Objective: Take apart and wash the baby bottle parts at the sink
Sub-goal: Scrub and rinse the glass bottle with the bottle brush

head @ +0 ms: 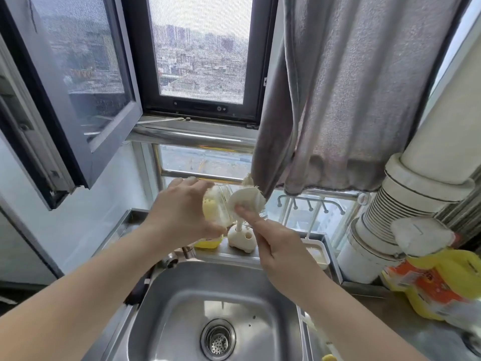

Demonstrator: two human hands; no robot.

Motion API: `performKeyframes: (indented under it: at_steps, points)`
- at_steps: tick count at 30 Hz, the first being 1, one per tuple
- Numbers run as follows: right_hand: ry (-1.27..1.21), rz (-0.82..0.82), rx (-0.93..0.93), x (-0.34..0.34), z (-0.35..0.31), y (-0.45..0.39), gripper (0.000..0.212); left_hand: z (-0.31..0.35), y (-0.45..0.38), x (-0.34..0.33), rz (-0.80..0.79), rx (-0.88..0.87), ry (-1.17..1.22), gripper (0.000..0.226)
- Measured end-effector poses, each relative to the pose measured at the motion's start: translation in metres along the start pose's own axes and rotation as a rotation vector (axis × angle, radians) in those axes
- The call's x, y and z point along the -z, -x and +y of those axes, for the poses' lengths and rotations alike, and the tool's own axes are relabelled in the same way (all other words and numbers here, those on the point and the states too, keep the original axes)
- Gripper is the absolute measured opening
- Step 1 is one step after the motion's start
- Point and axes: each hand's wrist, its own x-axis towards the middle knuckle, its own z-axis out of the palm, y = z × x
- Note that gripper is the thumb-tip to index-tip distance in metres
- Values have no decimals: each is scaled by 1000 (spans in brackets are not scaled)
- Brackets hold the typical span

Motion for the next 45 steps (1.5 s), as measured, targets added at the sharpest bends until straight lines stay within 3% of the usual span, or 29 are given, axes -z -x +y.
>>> performKeyframes:
  at_steps: [4, 10, 15, 18, 24, 28, 31, 34, 35, 38, 45]
  points:
    - [-102, 47, -51, 4, -3, -16, 61, 10, 4, -6, -10, -50, -17, 91]
    - [-67, -50, -57, 1, -4, 5, 64, -5, 1, 2, 12, 11, 23, 96]
    - [-44, 12, -76, 0, -7, -17, 58, 9, 7, -8, -14, -51, -44, 78]
    - [-72, -16, -85, 1, -5, -8, 56, -1, 3, -2, -4, -16, 3, 90]
    - [-605, 17, -305, 2, -10, -12, 36, -4, 5, -2, -11, 29, 60, 100]
    - [-809, 14, -366, 5, -17, -13, 31, -3, 10, -2, -28, 5, 54, 96]
    - [-778, -21, -370, 5, -14, -2, 38, -4, 16, -3, -34, -1, 42, 87]
    - [-731, -64, -383, 9, -11, -2, 61, -4, 18, -7, -25, -24, 59, 89]
    - [-708, -69, -403, 10, -11, -4, 59, -3, 18, -8, -30, -39, 53, 91]
    - [-654, -71, -448, 9, -16, -8, 27, 2, 17, -8, -32, -52, 41, 93]
    - [-582, -43, -488, 10, -14, -7, 25, 0, 19, -11, -30, -66, 26, 92]
